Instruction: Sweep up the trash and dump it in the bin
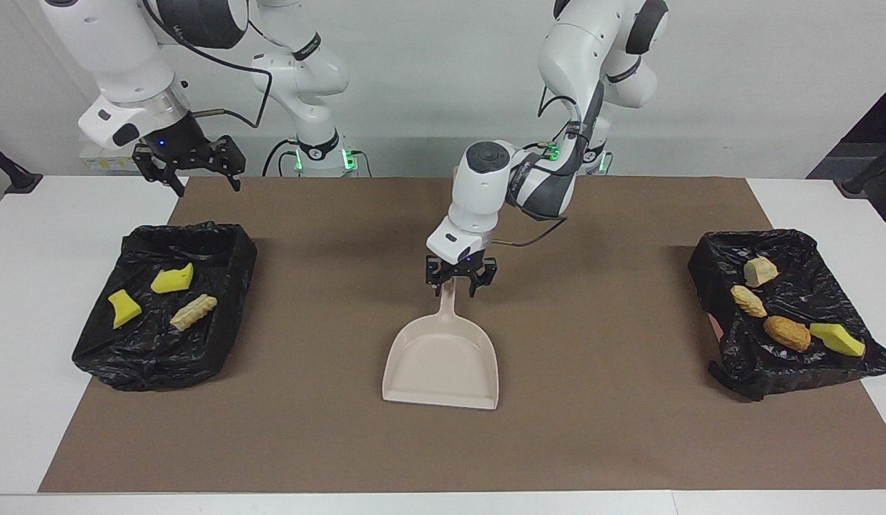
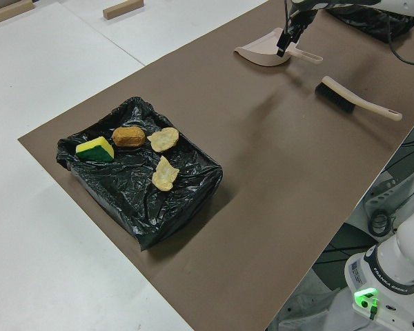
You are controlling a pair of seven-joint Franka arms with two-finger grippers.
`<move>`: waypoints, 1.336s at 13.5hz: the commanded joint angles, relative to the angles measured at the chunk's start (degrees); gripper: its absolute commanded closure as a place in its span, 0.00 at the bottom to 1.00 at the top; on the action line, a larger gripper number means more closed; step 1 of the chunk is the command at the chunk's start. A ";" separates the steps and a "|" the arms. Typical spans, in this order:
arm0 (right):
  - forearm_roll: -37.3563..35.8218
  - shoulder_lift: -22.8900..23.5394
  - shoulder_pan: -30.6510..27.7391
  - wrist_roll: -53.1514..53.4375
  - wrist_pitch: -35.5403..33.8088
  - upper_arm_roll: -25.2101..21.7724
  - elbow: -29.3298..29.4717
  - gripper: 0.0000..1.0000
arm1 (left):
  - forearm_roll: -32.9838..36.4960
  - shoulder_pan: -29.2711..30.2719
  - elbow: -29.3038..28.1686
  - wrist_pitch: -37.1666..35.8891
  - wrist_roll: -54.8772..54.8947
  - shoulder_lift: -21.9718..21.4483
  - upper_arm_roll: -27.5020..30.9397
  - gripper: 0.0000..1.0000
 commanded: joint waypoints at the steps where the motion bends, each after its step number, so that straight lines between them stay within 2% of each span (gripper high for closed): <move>1: 0.91 0.10 -0.08 0.87 -0.87 0.09 0.69 0.00 | -0.05 6.23 -2.16 -7.52 8.51 -7.09 -0.47 0.00; 3: 0.91 0.10 -0.08 0.79 -0.87 0.09 0.69 0.00 | -0.05 11.68 -3.66 -11.39 15.71 -11.05 -0.47 0.00; 7: 0.91 0.10 -0.08 0.87 -0.87 0.09 0.69 0.00 | -0.05 19.95 -3.75 -18.43 24.43 -15.89 -0.47 0.00; 12: 1.00 0.10 -0.08 0.87 -0.87 0.09 0.69 0.00 | -0.14 25.41 -2.52 -22.03 29.98 -20.64 -0.21 0.00; 15: 0.91 0.10 -0.08 0.87 -0.87 0.09 0.69 0.00 | -0.93 25.50 2.65 -25.37 29.72 -20.92 -0.03 0.00; 18: 0.99 0.10 -0.08 0.87 -0.87 0.09 0.69 0.00 | -3.82 27.78 5.56 -25.29 29.19 -19.60 0.06 0.00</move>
